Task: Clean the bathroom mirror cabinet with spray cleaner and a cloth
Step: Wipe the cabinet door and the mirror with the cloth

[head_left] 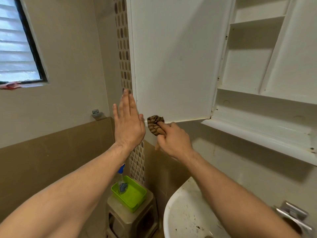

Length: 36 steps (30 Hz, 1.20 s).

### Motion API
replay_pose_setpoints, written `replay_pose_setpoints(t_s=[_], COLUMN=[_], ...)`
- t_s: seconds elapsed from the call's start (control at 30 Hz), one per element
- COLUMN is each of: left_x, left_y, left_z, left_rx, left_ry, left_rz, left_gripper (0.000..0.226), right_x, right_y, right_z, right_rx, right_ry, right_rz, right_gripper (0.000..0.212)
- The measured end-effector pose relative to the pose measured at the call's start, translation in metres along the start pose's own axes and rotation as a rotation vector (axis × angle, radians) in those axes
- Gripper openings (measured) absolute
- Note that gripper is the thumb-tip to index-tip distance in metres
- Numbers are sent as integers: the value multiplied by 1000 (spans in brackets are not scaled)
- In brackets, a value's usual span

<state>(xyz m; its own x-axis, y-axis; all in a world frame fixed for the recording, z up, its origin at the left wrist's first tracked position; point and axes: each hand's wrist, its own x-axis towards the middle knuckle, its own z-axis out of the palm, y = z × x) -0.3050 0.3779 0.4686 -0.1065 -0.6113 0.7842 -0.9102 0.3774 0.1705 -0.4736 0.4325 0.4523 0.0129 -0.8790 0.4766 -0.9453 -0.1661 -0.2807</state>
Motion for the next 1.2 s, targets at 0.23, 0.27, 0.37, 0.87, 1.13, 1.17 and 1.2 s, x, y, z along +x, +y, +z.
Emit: replay_pose_setpoints(t_s=[0.23, 0.27, 0.37, 0.87, 1.13, 1.17, 1.2], left_x=[-5, -5, -5, -18, -15, -15, -15], left_y=[-5, -4, 0, -3, -2, 0, 2], left_z=[7, 8, 9, -9, -9, -8, -6], left_rx=[28, 21, 2, 65, 82, 80, 72], left_ry=[14, 17, 29, -16, -7, -7, -4], left_rz=[-25, -30, -52, -91, -64, -65, -68], left_gripper=[71, 71, 73, 75, 74, 74, 74], right_x=[-4, -1, 10, -21, 13, 18, 22], right_y=[116, 117, 96, 53, 121, 123, 124], right_z=[-40, -42, -41, -55, -74, -66, -58], right_rx=[-15, 26, 207, 331, 177, 159, 166], right_ry=[74, 75, 99, -440, 506, 498, 484], right_rz=[367, 392, 483, 247, 294, 306, 342], right_gripper=[58, 53, 46, 71, 30, 32, 34])
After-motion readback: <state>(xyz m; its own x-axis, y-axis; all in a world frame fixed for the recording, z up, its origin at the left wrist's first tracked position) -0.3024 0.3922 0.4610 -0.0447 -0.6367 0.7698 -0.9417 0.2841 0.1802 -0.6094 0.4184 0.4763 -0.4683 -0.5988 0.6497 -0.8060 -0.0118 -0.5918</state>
